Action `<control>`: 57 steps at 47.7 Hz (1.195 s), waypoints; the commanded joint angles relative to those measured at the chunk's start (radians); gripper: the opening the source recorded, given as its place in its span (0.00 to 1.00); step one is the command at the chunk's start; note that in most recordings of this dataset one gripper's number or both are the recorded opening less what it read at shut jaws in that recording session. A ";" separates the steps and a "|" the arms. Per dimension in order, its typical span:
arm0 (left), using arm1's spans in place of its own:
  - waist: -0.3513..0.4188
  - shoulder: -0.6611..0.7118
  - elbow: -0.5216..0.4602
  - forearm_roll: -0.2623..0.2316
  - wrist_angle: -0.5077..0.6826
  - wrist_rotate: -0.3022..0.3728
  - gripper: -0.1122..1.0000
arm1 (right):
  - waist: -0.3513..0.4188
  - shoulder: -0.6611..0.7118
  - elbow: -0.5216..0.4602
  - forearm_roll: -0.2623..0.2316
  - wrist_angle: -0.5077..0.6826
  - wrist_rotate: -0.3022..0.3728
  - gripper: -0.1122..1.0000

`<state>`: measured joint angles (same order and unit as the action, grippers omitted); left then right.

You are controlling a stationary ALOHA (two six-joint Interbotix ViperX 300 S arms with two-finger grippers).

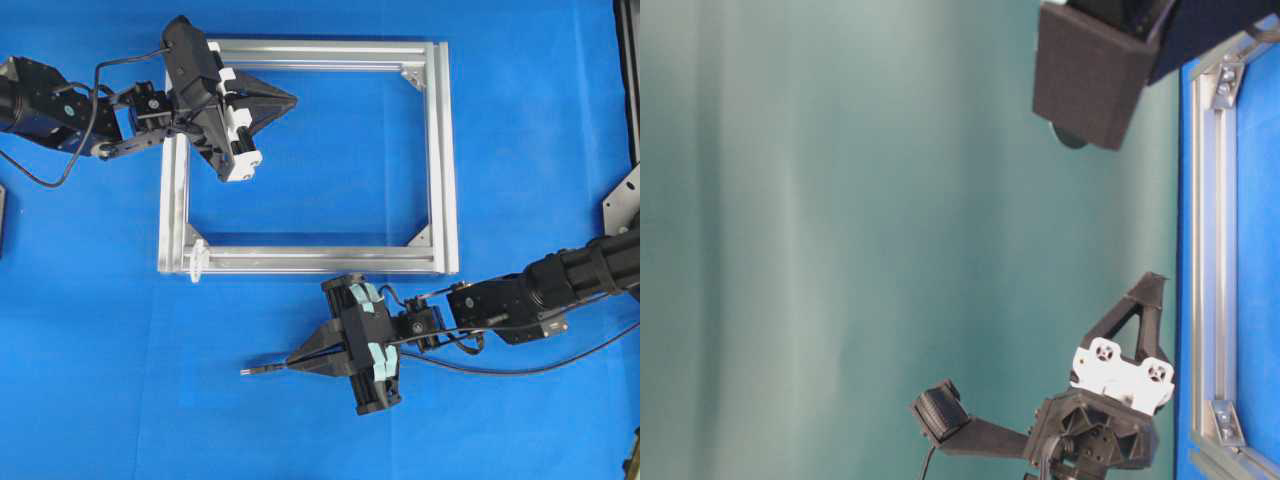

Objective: Insert the wire through the string loop located on the left side.

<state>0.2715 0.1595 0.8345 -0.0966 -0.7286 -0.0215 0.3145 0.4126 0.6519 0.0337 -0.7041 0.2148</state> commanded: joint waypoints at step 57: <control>-0.002 -0.035 -0.006 0.002 -0.006 -0.002 0.10 | 0.008 -0.230 -0.006 -0.002 0.204 -0.015 0.10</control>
<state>0.2700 0.1595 0.8345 -0.0966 -0.7286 -0.0230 0.3175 0.2117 0.6519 0.0337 -0.4970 0.1994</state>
